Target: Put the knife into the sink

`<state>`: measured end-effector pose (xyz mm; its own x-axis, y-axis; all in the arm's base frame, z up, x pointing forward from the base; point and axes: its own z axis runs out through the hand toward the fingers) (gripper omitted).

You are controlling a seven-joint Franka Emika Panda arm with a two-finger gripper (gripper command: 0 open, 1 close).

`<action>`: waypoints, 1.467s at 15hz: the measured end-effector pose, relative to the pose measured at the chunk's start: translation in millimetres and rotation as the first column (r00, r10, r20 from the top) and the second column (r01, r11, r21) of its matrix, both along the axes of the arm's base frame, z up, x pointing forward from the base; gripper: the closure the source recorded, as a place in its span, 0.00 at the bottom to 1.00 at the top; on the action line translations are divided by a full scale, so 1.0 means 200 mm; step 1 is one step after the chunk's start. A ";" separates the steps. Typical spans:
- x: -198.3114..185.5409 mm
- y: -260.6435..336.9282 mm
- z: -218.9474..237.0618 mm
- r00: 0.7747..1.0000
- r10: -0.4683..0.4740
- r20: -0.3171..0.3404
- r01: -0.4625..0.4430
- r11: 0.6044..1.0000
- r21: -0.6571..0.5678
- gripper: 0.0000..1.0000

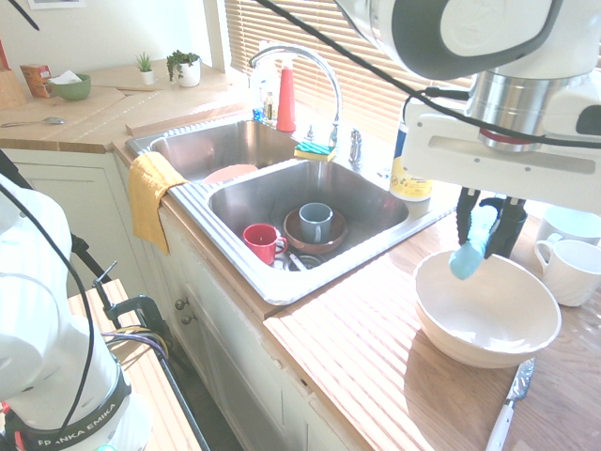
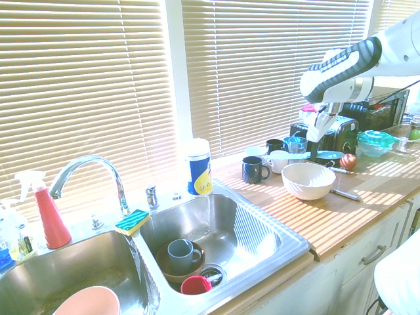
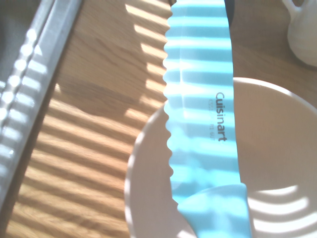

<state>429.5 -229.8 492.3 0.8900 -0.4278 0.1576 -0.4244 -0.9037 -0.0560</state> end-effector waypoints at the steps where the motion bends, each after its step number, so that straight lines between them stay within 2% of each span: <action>1: 0.01 0.13 0.01 1.000 -0.008 0.008 0.008 1.000 0.014 1.00; 3: 0.01 0.45 -0.03 1.000 -0.018 0.012 0.018 0.999 0.048 1.00; 5: 0.00 0.75 -0.11 0.998 -0.032 0.049 0.028 0.996 0.084 1.00; 9: -0.01 1.14 -0.42 0.998 0.046 0.053 -0.051 0.995 0.090 1.00; 14: 0.08 1.34 -0.82 0.999 0.015 0.044 -0.019 0.996 0.090 1.00; 19: 0.18 1.42 -1.23 0.999 -0.042 0.031 0.039 0.995 0.087 1.00; 21: 0.24 1.43 -1.34 0.998 -0.061 0.022 0.059 0.994 0.089 1.00; 22: 0.28 1.44 -1.35 0.997 -0.068 0.038 0.064 0.994 0.091 1.00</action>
<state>485.0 58.0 223.3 0.8530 -0.4993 0.1518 -0.4785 -0.8645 -0.1539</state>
